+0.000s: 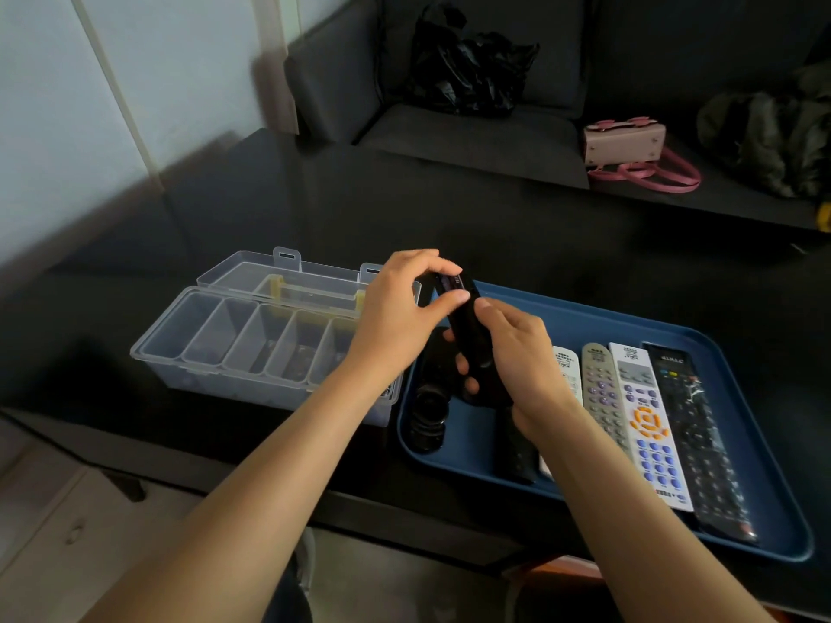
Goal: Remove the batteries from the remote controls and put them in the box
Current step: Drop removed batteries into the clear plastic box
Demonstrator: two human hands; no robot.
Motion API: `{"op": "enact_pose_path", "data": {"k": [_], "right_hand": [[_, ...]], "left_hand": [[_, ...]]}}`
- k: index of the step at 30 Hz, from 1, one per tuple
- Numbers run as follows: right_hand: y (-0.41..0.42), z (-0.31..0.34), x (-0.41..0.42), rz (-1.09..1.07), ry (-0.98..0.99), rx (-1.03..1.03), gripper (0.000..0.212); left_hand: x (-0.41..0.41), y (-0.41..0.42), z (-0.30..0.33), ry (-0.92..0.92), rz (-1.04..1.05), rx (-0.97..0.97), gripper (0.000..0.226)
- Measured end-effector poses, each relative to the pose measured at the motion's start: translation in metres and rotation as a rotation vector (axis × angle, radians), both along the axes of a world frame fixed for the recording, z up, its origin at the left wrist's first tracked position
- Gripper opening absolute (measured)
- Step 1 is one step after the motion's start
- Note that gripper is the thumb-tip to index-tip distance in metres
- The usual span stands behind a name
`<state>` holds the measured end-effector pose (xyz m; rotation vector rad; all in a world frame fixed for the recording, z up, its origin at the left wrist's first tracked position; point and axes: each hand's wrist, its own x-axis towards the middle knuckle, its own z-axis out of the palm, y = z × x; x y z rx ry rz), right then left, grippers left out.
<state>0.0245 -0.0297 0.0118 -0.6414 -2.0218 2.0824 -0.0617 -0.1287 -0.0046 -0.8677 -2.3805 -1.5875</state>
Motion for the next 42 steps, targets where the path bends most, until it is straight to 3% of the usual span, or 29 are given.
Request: {"op": "enact_pose_path", "data": {"k": [10,16,20,27,32,37,42], "right_hand": [[0.008,0.002,0.006,0.027,-0.017,-0.077,0.026],[0.006,-0.004,0.006,0.069,-0.047,0.011,0.027],[0.008,-0.006,0.005,0.032,-0.074,0.065,0.026],[0.012,-0.005,0.003,-0.031,-0.078,0.053,0.028],[0.013,-0.007,0.003,-0.053,-0.091,0.075,0.027],[0.018,-0.006,0.005,-0.085,-0.082,0.063,0.03],[0.014,-0.004,0.006,-0.039,-0.068,0.047,0.029]], "left_hand": [[0.0,0.011,-0.005,0.261,-0.025,-0.071,0.029],[0.004,0.016,0.001,0.153,0.025,-0.007,0.011],[0.0,0.016,-0.004,0.195,0.08,0.013,0.012],[0.006,0.02,-0.01,0.312,0.053,-0.154,0.026],[0.007,0.022,-0.005,0.25,0.046,-0.061,0.015],[0.01,0.023,-0.008,0.332,-0.034,-0.09,0.024],[0.008,0.022,-0.005,0.182,-0.043,-0.008,0.02]]}}
